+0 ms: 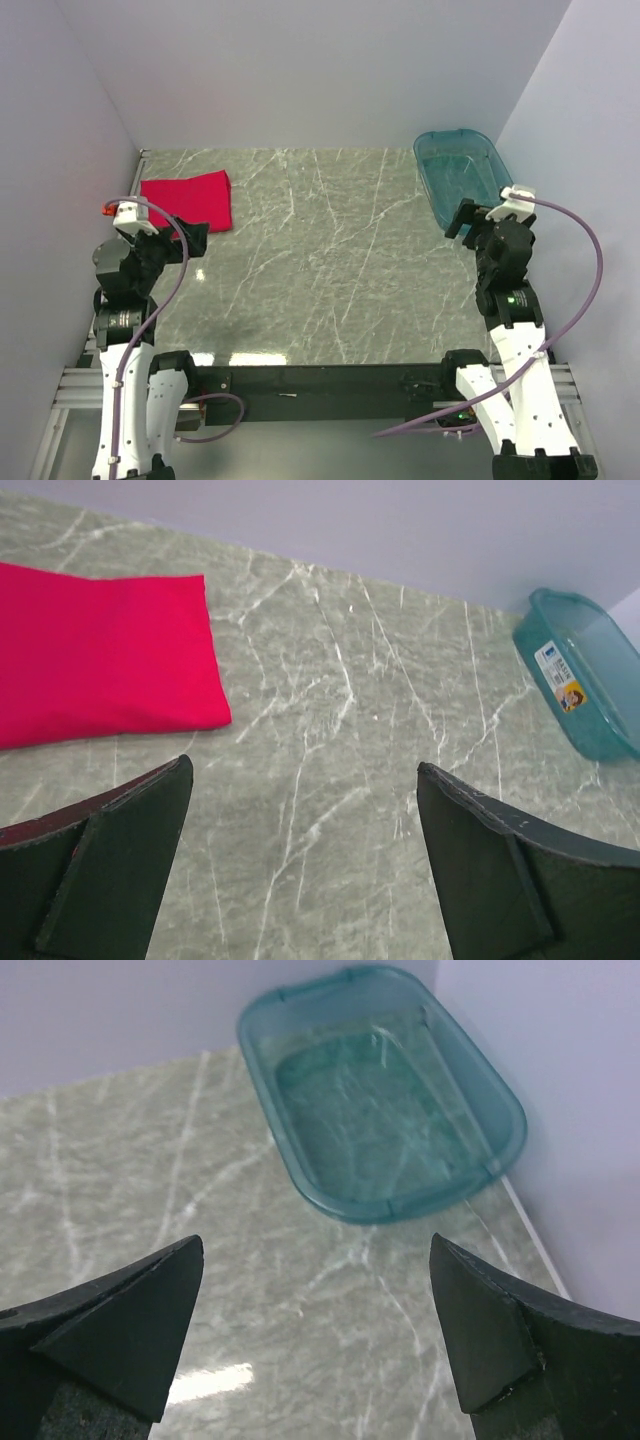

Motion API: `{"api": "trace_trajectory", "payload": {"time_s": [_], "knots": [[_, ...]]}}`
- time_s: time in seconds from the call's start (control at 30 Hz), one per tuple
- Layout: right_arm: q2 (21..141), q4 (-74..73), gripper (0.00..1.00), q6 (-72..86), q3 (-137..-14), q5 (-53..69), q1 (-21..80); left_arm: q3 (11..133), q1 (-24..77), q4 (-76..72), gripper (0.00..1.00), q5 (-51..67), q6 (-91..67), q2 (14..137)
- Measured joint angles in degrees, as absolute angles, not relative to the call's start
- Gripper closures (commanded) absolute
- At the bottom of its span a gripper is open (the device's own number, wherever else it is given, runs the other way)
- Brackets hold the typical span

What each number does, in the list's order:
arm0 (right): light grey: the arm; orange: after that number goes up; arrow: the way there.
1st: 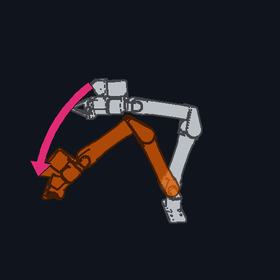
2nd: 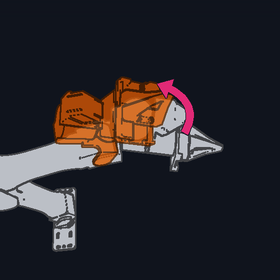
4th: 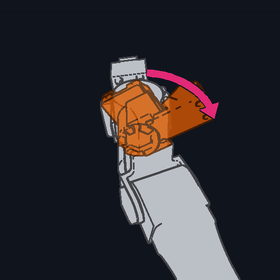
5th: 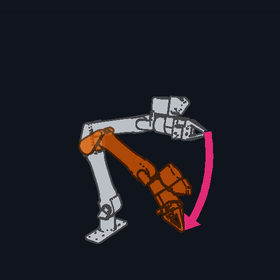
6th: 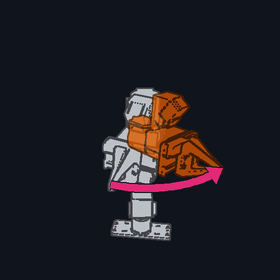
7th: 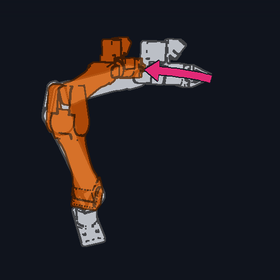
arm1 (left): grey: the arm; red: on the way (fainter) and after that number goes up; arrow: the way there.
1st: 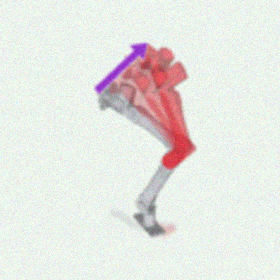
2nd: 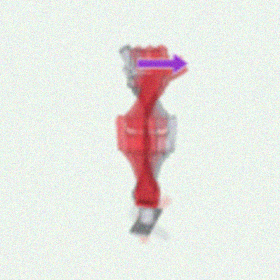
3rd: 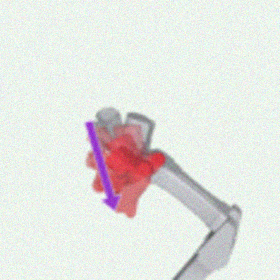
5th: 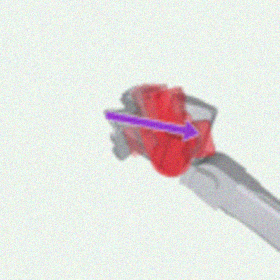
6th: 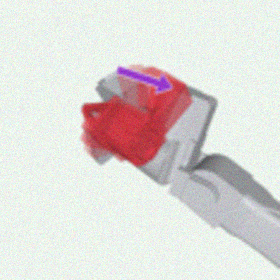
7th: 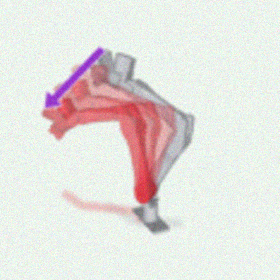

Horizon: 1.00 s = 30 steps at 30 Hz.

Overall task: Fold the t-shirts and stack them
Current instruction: Neatly place the folded tshirt to the corner

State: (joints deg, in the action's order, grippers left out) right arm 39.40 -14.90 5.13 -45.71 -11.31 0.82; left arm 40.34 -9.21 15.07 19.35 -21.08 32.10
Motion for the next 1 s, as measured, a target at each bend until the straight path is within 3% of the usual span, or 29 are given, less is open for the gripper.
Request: {"api": "trace_trajectory", "payload": {"time_s": [1.0], "knots": [[32.71, -15.75, 0.04, 5.56, -37.91, -14.15, 0.82, 37.69, -6.85, 17.34, 0.0, 19.55, -20.69, 31.97]]}}
